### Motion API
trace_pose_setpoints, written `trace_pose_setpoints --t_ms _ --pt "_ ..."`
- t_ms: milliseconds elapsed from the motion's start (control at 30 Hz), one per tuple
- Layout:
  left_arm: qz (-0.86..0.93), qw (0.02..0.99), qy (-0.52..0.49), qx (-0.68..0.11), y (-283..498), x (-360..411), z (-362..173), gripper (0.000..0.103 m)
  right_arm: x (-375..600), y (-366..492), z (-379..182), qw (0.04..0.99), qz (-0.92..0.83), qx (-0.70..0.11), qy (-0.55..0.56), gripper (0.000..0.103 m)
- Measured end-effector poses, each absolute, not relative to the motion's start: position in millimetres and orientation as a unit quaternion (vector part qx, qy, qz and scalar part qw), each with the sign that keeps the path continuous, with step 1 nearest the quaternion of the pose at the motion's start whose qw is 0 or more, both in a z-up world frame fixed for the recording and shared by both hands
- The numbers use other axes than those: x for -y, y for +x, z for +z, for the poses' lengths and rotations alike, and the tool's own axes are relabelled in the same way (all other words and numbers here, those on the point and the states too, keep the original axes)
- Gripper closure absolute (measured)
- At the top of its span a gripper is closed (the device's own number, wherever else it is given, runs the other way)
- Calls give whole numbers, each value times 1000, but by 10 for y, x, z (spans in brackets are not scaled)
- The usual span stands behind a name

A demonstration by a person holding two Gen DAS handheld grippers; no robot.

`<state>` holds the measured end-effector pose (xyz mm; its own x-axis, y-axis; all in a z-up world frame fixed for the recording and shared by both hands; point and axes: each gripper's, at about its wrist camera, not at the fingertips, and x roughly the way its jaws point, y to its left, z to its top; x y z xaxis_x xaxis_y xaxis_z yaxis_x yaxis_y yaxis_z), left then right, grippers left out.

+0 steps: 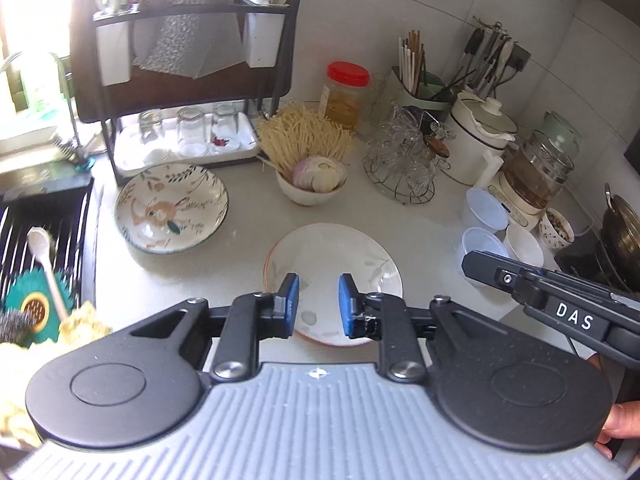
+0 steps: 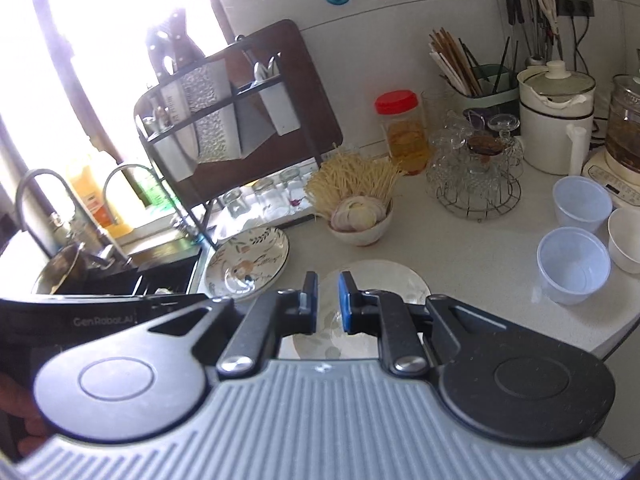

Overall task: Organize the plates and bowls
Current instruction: 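Lower the white plate onto the other plate and open both tools, then move both tools toward the floral-rimmed plate near the glass rack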

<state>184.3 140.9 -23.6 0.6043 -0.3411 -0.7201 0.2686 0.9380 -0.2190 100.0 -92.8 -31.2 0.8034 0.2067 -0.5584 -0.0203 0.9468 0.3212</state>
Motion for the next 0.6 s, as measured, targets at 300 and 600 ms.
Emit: trace_pose_setpoints --t_ms 300,600 --pt "-120 900 -64 -413 1335 -1250 -294 77 1093 726 -349 933 114 -314 135 88" --pt "-97 899 -71 -421 1107 -1224 -375 76 1116 581 -439 926 140 -326 127 88"
